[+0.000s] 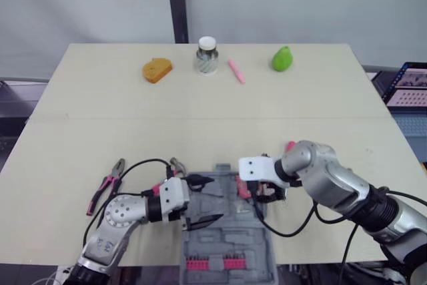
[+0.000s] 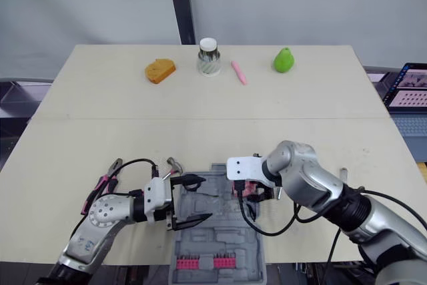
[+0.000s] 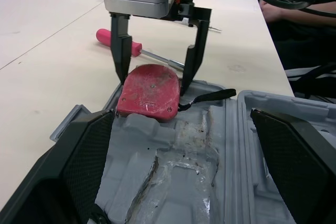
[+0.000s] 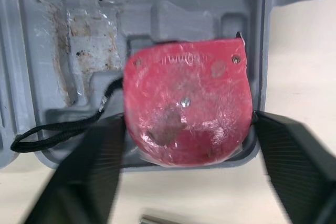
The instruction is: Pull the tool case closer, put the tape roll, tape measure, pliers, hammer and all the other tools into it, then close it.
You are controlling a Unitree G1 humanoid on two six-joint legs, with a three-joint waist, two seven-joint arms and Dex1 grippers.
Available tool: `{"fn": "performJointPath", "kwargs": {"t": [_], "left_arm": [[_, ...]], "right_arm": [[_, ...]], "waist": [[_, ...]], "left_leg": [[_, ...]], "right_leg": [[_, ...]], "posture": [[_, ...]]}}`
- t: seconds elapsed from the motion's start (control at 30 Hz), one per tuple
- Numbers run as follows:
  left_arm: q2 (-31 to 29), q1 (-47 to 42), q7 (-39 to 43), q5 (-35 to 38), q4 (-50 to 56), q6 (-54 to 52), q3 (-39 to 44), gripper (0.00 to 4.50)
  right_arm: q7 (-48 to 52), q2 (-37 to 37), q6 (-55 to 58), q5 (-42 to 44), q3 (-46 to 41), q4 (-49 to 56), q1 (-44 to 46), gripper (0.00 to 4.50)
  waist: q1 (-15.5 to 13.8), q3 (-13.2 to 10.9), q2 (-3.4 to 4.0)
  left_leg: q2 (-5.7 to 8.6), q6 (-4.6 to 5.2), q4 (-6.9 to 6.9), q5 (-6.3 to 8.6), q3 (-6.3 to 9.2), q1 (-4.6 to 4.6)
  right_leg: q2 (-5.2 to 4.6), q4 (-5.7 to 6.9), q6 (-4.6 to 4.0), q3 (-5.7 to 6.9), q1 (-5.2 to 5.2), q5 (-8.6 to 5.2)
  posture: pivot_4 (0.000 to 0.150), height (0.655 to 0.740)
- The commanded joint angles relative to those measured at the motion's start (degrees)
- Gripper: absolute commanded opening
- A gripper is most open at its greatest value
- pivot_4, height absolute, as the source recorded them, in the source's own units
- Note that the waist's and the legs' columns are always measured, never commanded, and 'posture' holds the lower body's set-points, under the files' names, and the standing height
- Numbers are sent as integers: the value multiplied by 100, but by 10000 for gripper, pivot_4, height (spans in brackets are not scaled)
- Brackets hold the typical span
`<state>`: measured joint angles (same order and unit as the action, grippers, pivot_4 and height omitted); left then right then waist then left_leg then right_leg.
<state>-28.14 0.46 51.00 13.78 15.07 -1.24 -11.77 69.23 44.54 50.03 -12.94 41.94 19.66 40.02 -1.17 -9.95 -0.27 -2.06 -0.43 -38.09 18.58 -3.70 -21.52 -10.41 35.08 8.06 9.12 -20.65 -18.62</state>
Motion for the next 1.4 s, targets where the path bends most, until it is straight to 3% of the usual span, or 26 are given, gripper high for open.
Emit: {"fn": "performJointPath", "kwargs": {"t": [0.03,0.37,0.53,0.67,0.77,1.0,1.1,1.2,1.4], "left_arm": [[6,-26,24,66,202,16,-26,45000],[-11,19,24,104,320,-62,-27,45000],[-134,164,70,174,392,-98,87,45000],[-231,155,137,217,382,-118,148,45000],[-264,73,185,245,375,-158,167,45000],[-323,-16,270,273,355,-205,207,45000],[-342,-24,276,275,375,-224,212,45000],[-362,-24,280,277,390,-236,221,45000],[-359,-17,270,253,384,-228,200,45000]], "right_arm": [[-78,13,-51,-20,-198,126,64,44561],[136,-12,313,604,-731,578,69,44561],[-251,-397,-312,1586,-2216,794,-727,44561],[-435,-478,-967,2001,-2845,594,-1472,44561],[-613,-546,-1529,2035,-2928,254,-1824,31995],[-859,-782,-2595,2110,-3016,-493,-2079,31995],[-878,-832,-2801,2182,-3032,-655,-2161,22856],[-912,-832,-2920,2167,-3015,-729,-2213,8823],[-890,-775,-3047,2157,-2968,-767,-2307,8823]], "waist": [[-1,0,0],[-2,0,1],[-25,-1,0],[-26,-1,0],[-13,-1,0],[-3,-2,1],[-19,-2,2],[-18,-2,2],[-15,-2,2]], "left_leg": [[0,0,0,0,0,0],[0,0,1,0,0,0],[-1,0,3,1,4,0],[1,2,4,2,0,0],[1,2,4,2,-1,1],[-1,2,9,2,-2,2],[0,2,7,2,-4,2],[0,2,5,2,-4,2],[0,2,6,2,-4,2]], "right_leg": [[0,0,0,0,0,0],[0,-1,0,0,0,0],[1,-4,0,3,3,0],[0,-11,4,1,5,2],[0,-10,5,0,6,3],[2,-10,6,1,3,3],[2,-11,6,0,4,3],[2,-10,6,0,5,3],[2,-10,6,-1,4,3]], "posture": [[1500,7400],[1500,7400],[1500,7400],[1500,7400],[1500,7400],[1500,7400],[1500,7400],[1500,7400],[1500,7400]]}}
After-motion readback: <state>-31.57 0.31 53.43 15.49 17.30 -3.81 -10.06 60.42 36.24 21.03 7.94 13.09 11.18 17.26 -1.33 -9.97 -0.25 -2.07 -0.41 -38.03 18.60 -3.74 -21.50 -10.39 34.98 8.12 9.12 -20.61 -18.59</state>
